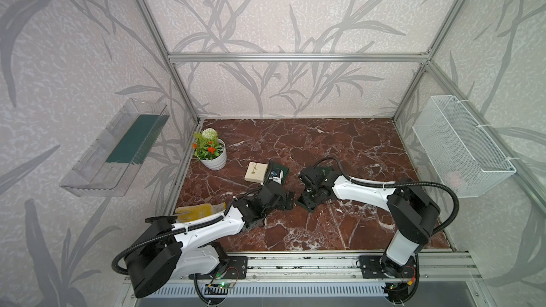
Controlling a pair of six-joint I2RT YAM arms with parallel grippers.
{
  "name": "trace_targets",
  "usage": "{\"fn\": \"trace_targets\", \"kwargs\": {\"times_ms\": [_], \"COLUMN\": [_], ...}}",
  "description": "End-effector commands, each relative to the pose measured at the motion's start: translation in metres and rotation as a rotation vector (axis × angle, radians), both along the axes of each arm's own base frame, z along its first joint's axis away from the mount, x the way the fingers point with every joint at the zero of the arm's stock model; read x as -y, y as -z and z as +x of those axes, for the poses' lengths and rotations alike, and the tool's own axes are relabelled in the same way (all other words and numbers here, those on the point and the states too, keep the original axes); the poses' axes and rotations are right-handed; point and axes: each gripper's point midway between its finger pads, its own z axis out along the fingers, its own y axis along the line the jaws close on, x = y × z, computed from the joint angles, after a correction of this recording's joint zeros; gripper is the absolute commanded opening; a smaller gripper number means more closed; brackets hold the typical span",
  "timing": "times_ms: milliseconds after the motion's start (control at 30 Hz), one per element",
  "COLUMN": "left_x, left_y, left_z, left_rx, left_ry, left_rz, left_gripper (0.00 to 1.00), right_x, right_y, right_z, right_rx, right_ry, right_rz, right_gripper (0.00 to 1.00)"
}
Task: Take the rings out of the lift-off lid box
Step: Take out the ring from the jewelry box.
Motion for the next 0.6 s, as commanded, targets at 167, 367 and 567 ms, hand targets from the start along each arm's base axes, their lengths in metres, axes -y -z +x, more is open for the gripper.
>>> {"fn": "trace_targets", "kwargs": {"times_ms": [167, 367, 567], "left_x": [0.007, 0.008, 0.014], "left_y": [-0.006, -0.003, 0.003], "left_z": [0.008, 0.009, 0.01], "left_rx": [0.003, -0.001, -0.034], "left_ry": [-0.004, -0.006, 0.002], "left_rz": [-0.014, -0.01, -0.021], "left_gripper": [0.99, 0.99, 0.97], "right_x": [0.016, 0.012, 0.006], "right_y": [0.018, 0.017, 0.011], "right_z": [-0.011, -0.012, -0.008], "right_rx": [-0.028, -0.025, -0.014], "right_ry": [0.012, 0.039, 0.094], "right_rz": [-0.066, -0.024, 0.033], "right_gripper": [0.14, 0.06, 0.01]}}
